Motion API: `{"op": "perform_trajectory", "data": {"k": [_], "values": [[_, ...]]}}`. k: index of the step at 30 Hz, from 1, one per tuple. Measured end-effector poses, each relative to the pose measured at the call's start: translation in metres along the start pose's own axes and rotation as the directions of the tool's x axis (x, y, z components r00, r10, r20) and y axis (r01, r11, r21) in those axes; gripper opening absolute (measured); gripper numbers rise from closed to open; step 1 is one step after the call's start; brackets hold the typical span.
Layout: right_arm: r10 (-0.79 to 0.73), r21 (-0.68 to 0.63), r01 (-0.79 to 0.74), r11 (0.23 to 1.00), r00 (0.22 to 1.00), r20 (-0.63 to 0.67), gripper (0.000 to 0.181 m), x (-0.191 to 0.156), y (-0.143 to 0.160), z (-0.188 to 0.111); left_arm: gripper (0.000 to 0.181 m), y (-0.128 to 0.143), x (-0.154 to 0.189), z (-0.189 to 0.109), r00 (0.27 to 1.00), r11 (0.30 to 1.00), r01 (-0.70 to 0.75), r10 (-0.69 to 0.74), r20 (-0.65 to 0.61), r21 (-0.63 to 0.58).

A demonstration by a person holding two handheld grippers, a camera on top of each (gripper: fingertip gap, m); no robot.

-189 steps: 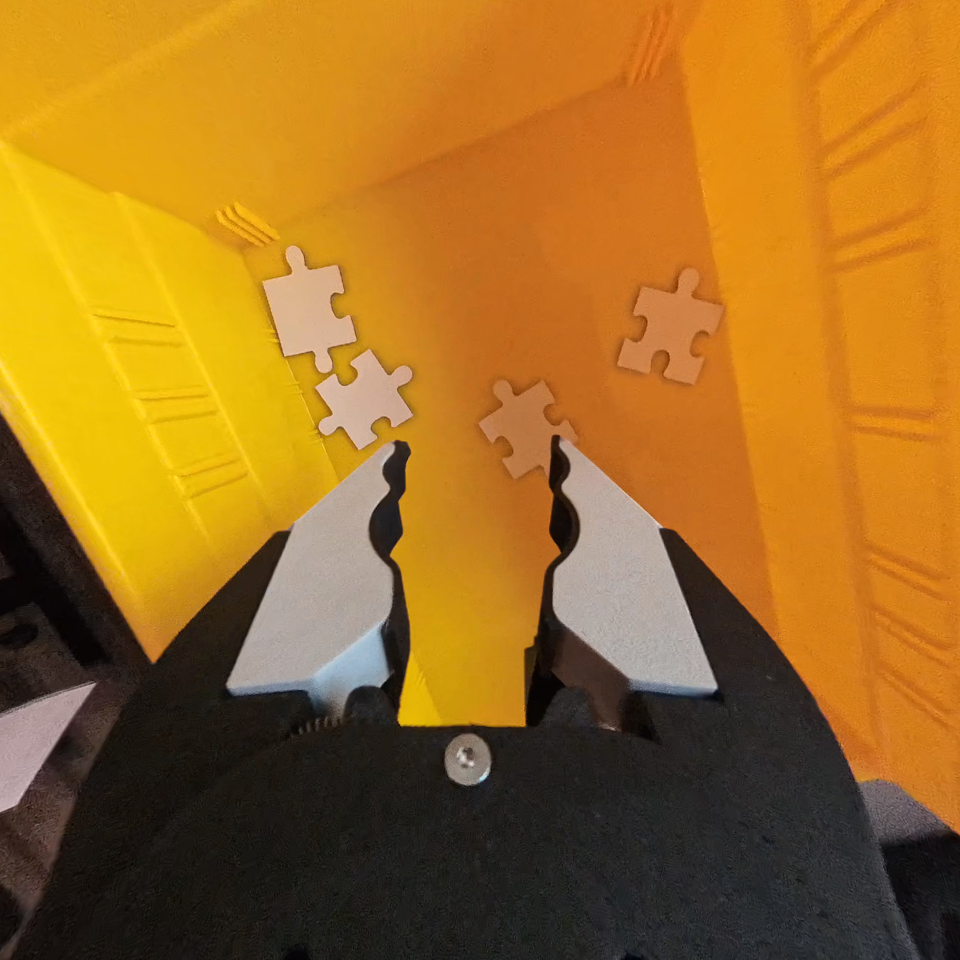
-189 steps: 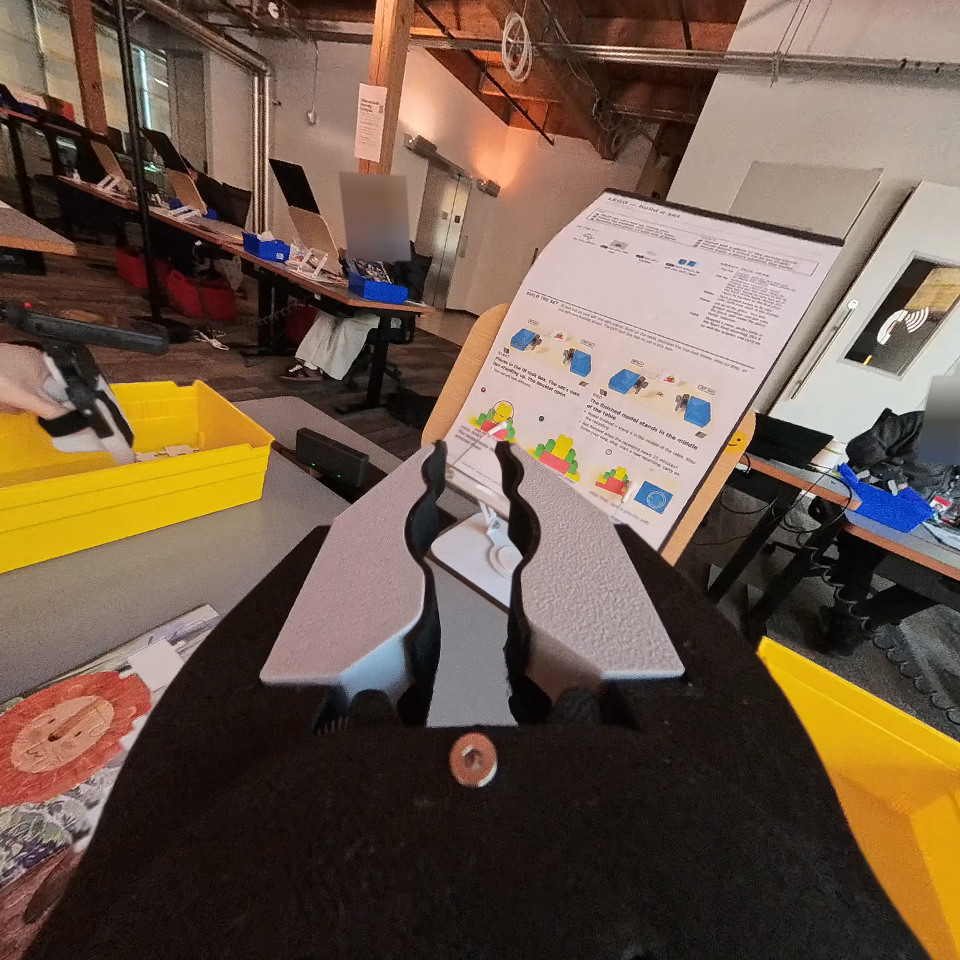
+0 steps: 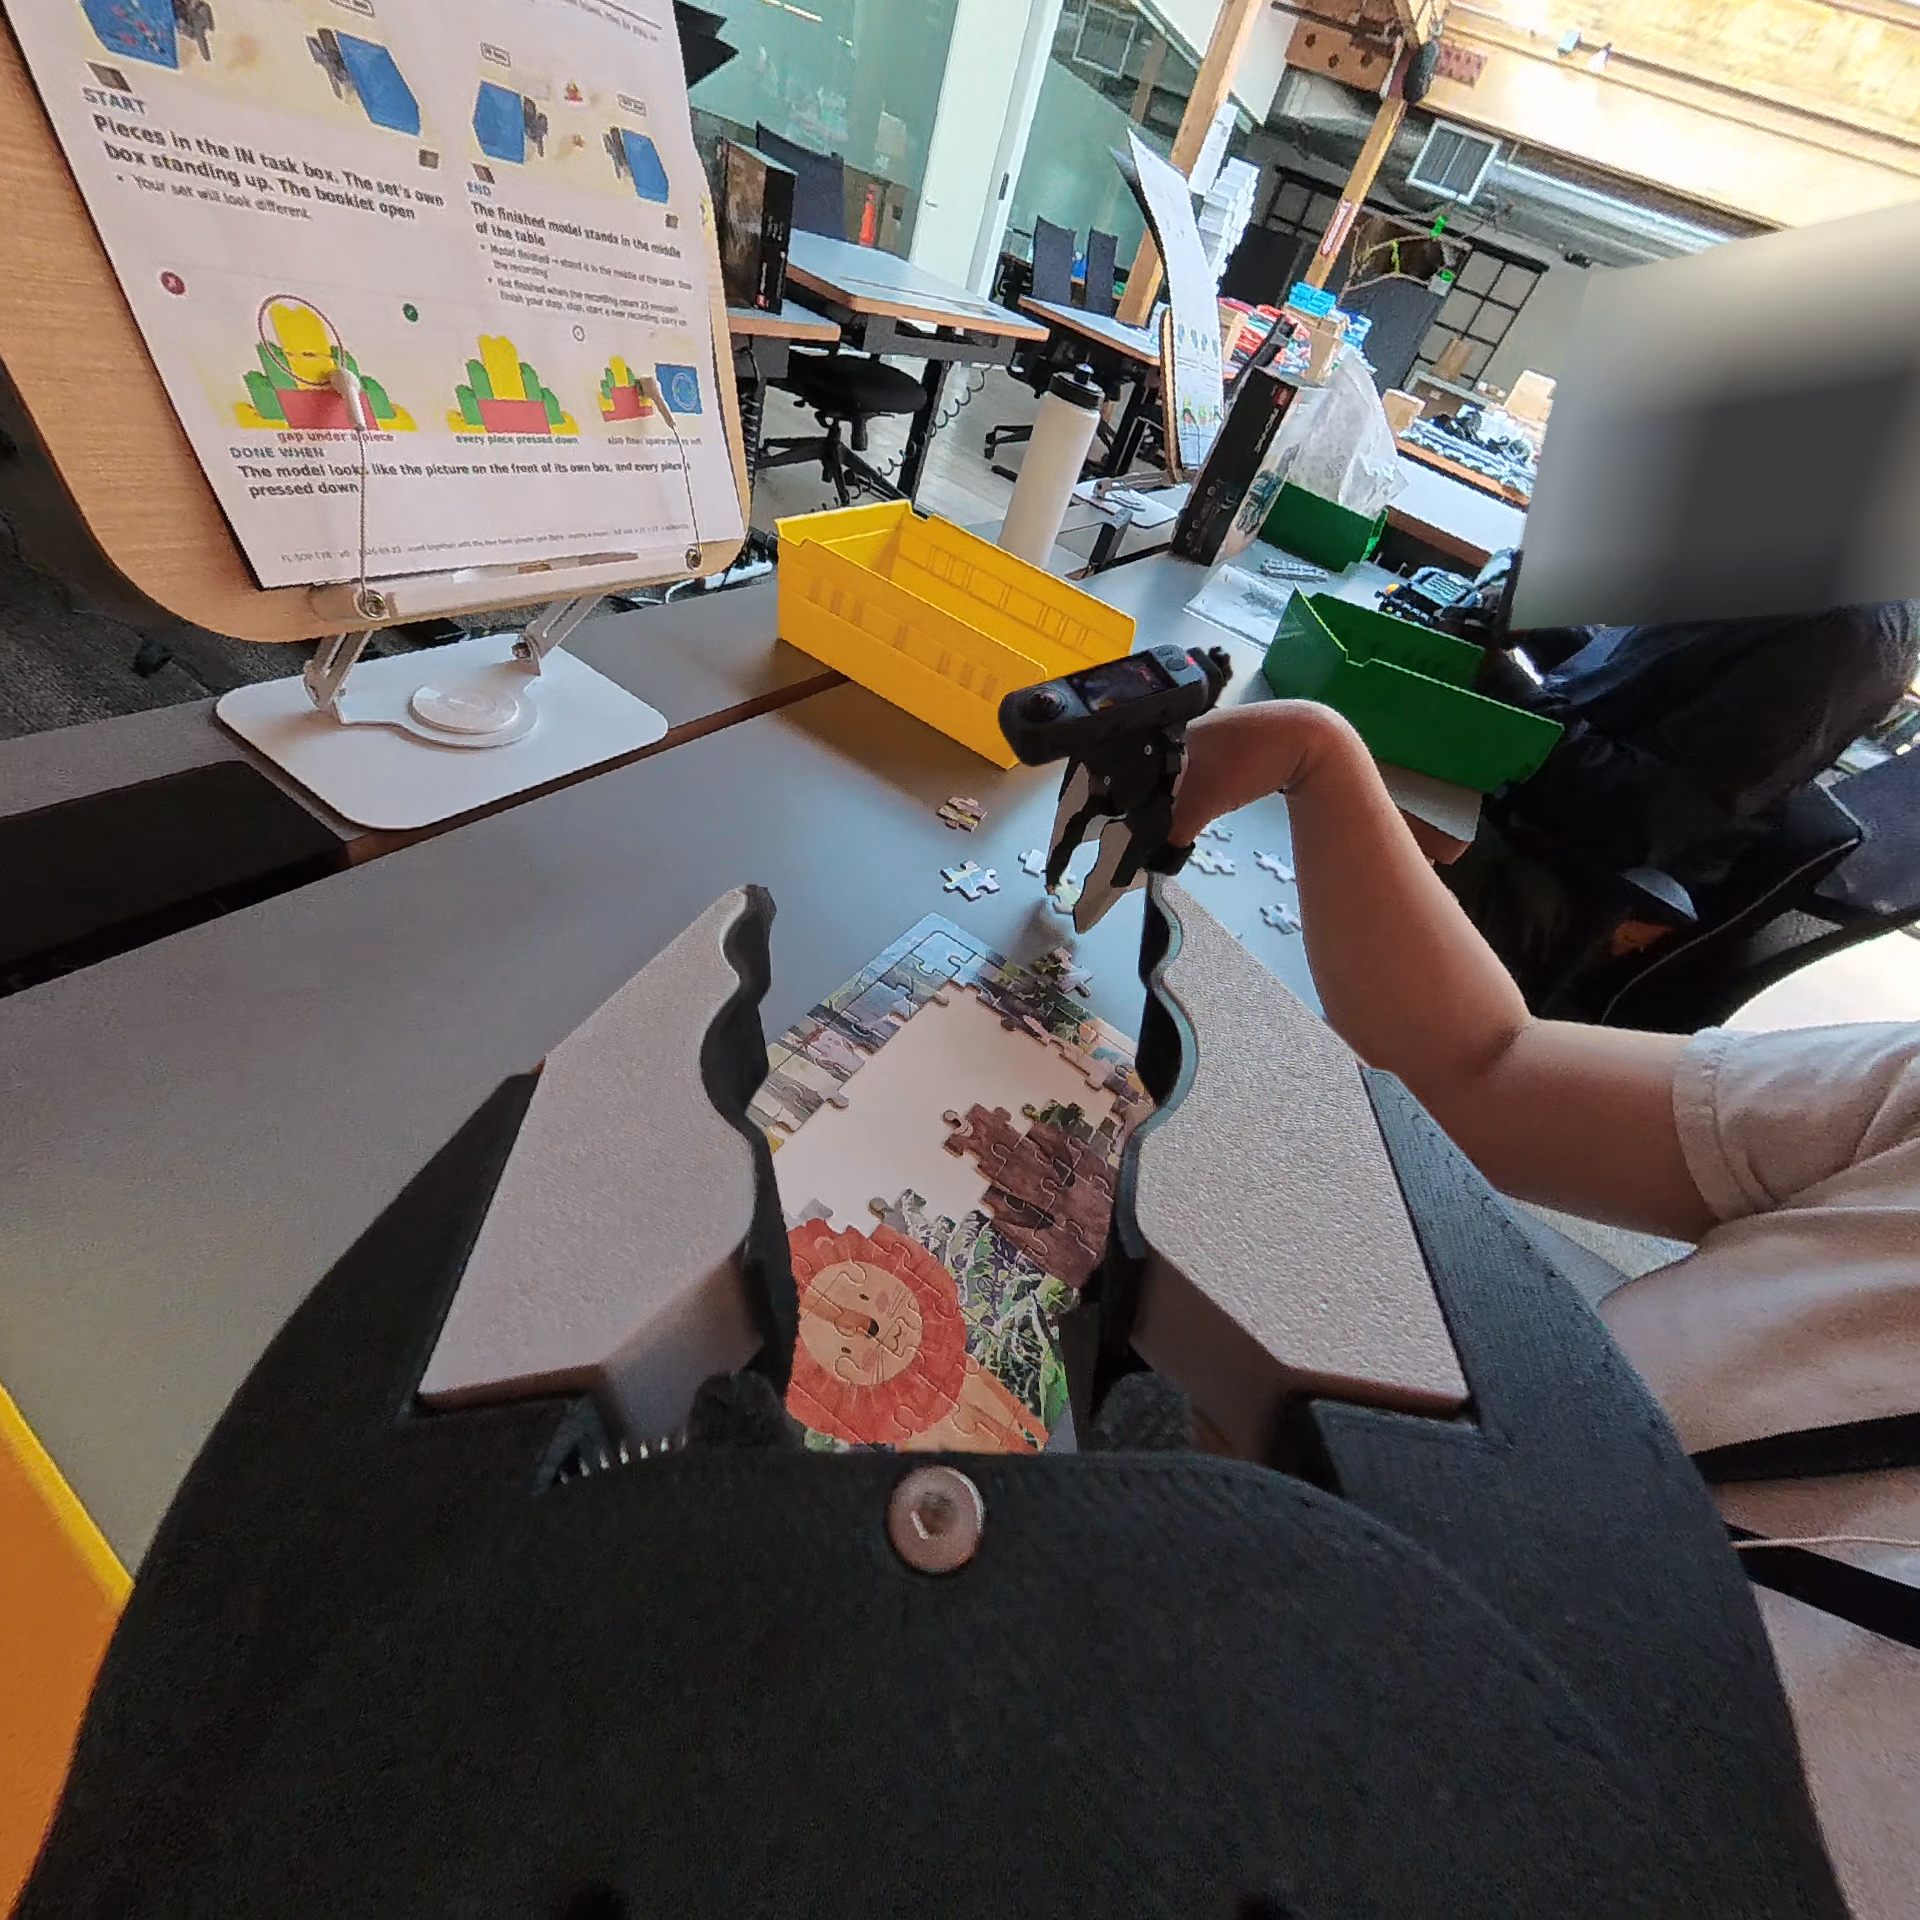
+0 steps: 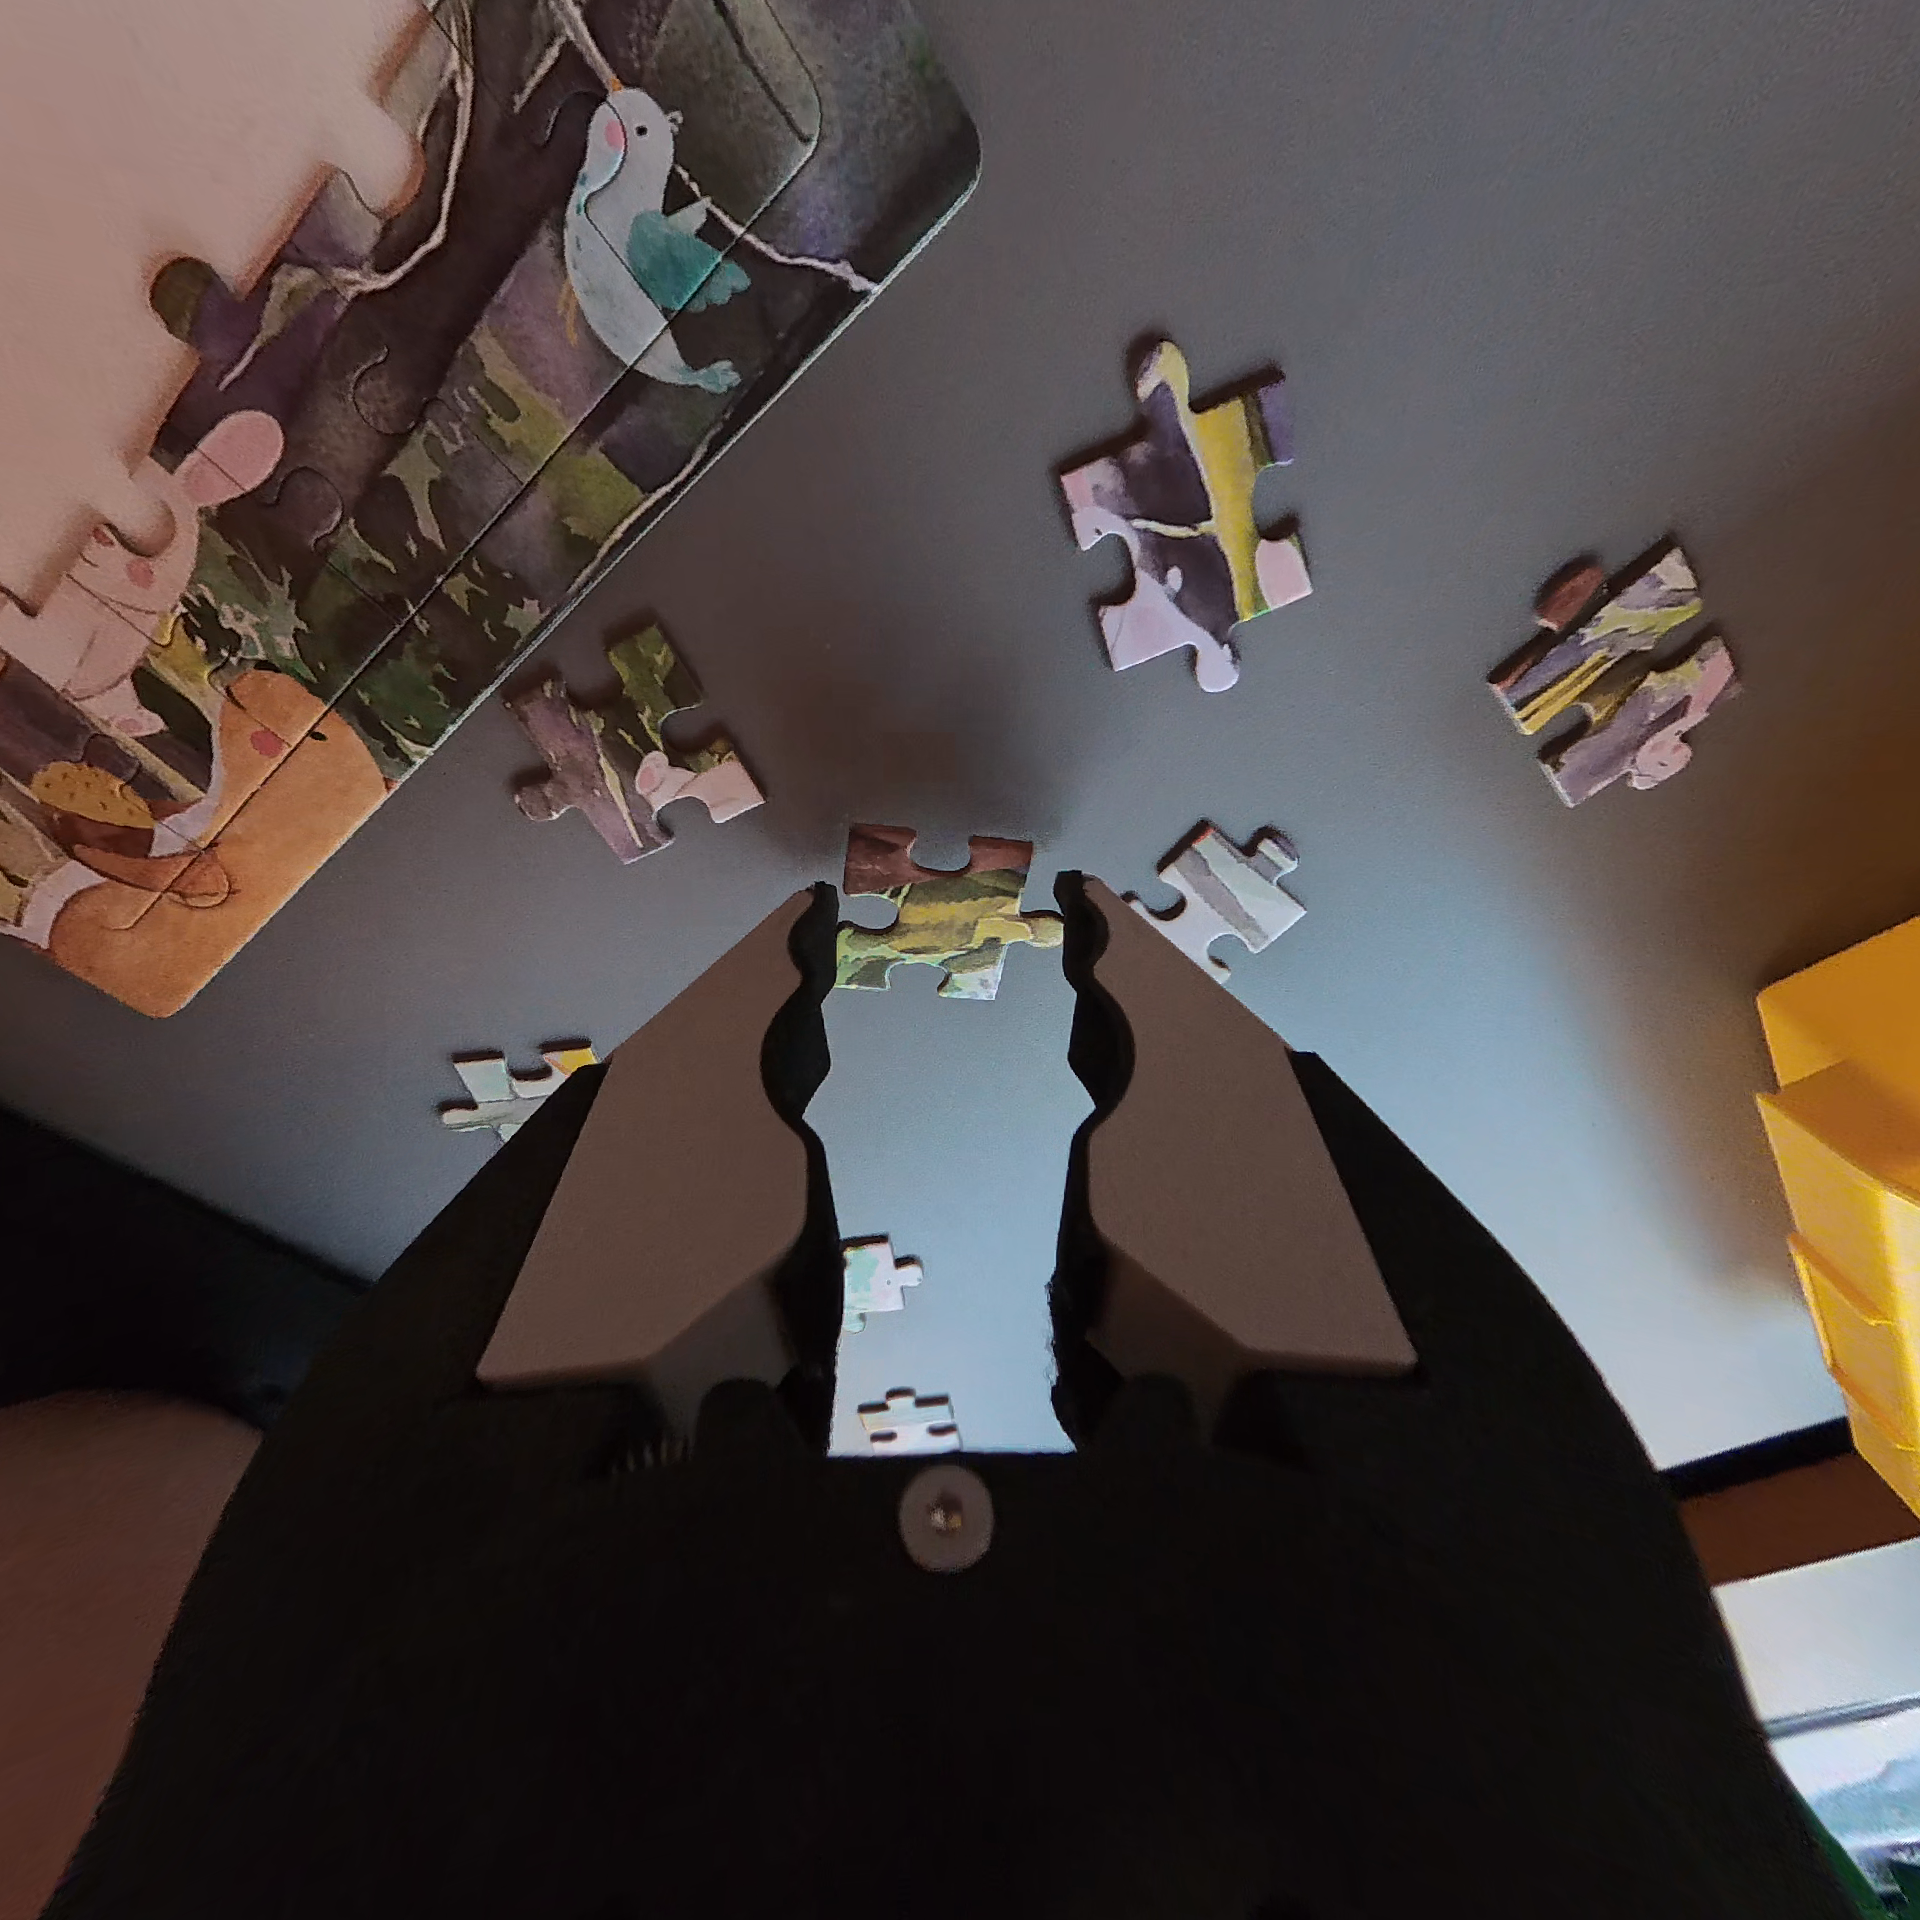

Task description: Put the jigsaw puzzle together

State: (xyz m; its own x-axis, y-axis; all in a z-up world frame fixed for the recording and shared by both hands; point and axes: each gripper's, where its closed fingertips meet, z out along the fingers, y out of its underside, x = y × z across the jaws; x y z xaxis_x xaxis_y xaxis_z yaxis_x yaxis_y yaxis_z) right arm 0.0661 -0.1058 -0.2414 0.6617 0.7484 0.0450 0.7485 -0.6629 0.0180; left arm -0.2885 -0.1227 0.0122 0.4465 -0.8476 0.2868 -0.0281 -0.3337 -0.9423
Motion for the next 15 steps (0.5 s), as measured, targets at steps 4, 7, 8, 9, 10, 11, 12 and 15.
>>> {"op": "perform_trajectory", "data": {"k": [4,7,8,9,10,11,12,15], "values": [[0.019,-0.041,-0.019,0.999,1.0,0.004,0.043,0.0,0.002,0.005,0.069,0.002,0.002,-0.002,1.0,1.0,0.003,-0.003,-0.008,-0.007],[0.025,-0.047,-0.024,0.999,1.0,0.01,0.045,-0.002,0.003,0.006,0.068,0.003,0.002,-0.004,1.0,1.0,0.001,-0.001,-0.008,-0.009],[0.025,-0.046,-0.024,0.999,1.0,0.005,0.051,-0.001,0.003,0.006,0.069,0.003,0.001,-0.006,1.0,1.0,0.0,0.0,-0.005,-0.008],[0.025,-0.042,-0.024,0.999,1.0,0.003,0.057,-0.001,0.003,0.006,0.07,0.002,0.0,-0.007,1.0,1.0,0.0,0.0,-0.001,-0.004],[0.013,-0.035,-0.013,0.999,1.0,0.011,0.058,-0.002,0.003,0.006,0.071,0.001,-0.002,-0.01,1.0,1.0,0.0,0.0,0.005,0.002],[-0.001,-0.012,0.001,1.0,1.0,0.01,0.058,-0.002,0.001,0.004,0.072,-0.002,-0.005,-0.013,1.0,1.0,-0.003,0.003,0.016,0.012],[-0.007,0.023,0.007,1.0,1.0,0.002,0.058,-0.001,-0.001,0.0,0.073,-0.005,-0.009,-0.019,0.999,1.0,-0.013,0.012,0.033,0.024],[-0.012,0.282,0.036,0.959,0.996,-0.087,0.06,0.014,-0.024,-0.04,0.081,-0.022,-0.043,-0.051,0.976,0.993,-0.107,0.095,0.196,0.056]]}}
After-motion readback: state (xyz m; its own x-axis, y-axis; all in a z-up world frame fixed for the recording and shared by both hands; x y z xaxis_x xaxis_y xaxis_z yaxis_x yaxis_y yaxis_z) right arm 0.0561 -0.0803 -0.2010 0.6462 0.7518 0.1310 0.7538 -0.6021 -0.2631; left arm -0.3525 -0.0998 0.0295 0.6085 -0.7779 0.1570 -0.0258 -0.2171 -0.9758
